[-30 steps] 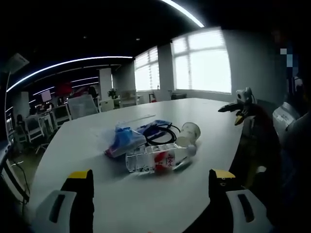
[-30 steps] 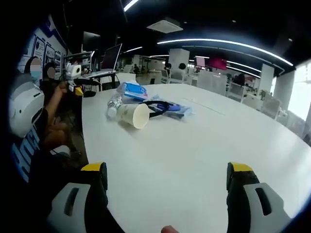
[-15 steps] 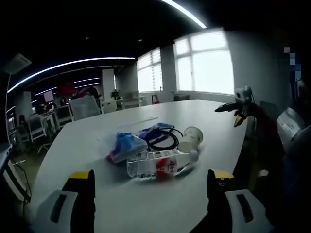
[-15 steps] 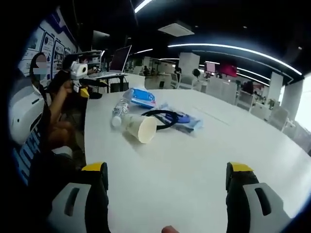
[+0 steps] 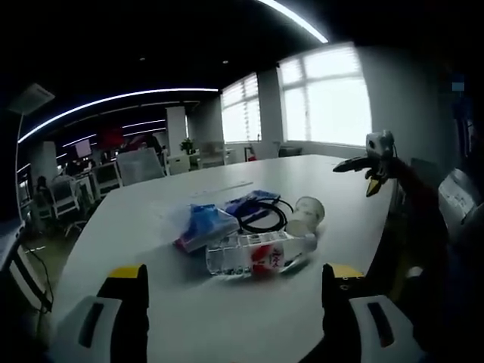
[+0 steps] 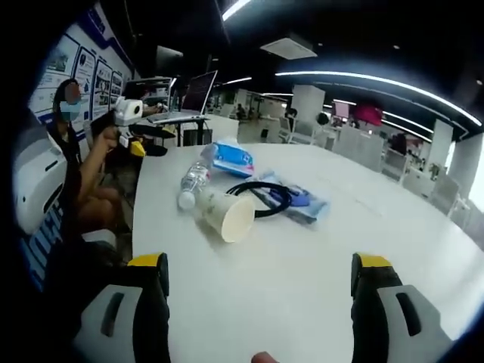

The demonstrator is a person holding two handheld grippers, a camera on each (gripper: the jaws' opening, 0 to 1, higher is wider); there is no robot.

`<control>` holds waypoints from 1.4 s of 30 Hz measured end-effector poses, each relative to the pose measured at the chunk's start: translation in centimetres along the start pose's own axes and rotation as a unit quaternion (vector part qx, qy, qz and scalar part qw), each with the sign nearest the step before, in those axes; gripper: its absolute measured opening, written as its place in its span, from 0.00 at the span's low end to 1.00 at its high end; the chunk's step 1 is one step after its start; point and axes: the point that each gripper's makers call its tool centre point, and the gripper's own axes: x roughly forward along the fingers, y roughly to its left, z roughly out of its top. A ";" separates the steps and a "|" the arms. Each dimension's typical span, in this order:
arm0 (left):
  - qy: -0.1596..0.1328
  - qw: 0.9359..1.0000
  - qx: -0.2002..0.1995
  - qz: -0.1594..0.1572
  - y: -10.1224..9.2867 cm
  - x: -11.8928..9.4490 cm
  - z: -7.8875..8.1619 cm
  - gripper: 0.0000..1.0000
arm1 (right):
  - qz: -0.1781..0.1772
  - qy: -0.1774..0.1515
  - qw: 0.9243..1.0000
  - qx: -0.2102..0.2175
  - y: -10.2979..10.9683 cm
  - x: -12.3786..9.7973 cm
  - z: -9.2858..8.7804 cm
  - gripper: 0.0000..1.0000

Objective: Arrange the tabletop items into an orderly group along one side of the table until the central work area is clear of visible clutter.

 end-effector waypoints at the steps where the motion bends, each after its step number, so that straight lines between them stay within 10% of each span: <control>1: 0.000 1.000 0.000 0.000 0.0 0.0 0.0 0.95 | 0.001 0.000 1.000 -0.002 0.0 0.2 0.1 0.98; 42: 0.000 1.000 -0.013 0.015 2.0 0.3 0.2 0.92 | 0.057 -0.016 0.998 -0.015 0.9 5.8 5.1 0.93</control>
